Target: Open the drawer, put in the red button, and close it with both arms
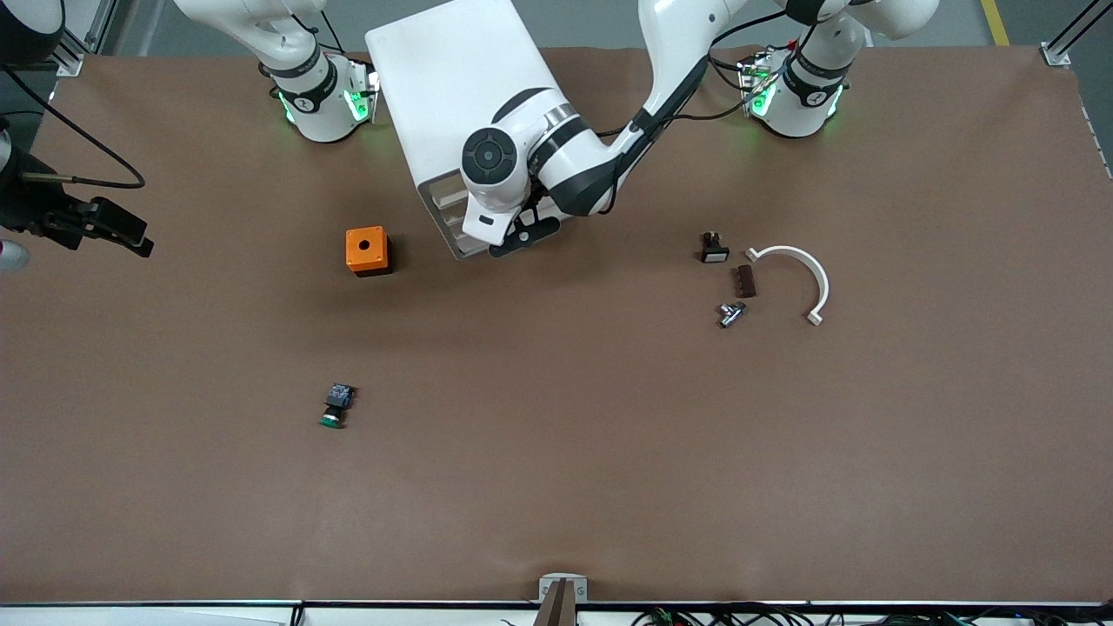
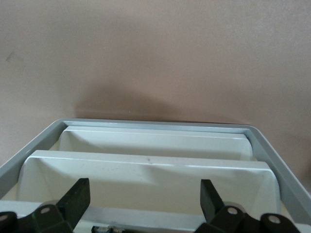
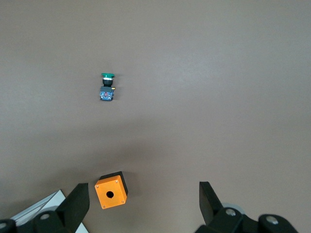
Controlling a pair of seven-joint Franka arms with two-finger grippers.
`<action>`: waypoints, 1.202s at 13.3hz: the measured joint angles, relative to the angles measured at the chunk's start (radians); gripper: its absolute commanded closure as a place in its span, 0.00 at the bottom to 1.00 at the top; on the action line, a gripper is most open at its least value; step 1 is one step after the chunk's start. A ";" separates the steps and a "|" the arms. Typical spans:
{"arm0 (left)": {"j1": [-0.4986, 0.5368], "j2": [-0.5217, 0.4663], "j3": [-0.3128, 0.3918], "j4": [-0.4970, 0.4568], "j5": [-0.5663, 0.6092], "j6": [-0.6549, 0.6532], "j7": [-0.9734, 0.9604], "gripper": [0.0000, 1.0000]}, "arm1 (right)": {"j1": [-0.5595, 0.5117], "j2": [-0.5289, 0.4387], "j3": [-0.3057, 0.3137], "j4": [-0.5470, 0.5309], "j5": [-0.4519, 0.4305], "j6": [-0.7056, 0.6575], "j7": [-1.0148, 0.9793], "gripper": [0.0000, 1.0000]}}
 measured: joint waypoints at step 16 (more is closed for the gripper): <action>0.609 -0.347 0.053 0.023 0.202 -0.249 0.459 0.00 | -0.040 -0.001 0.048 0.010 0.000 0.098 -0.002 0.00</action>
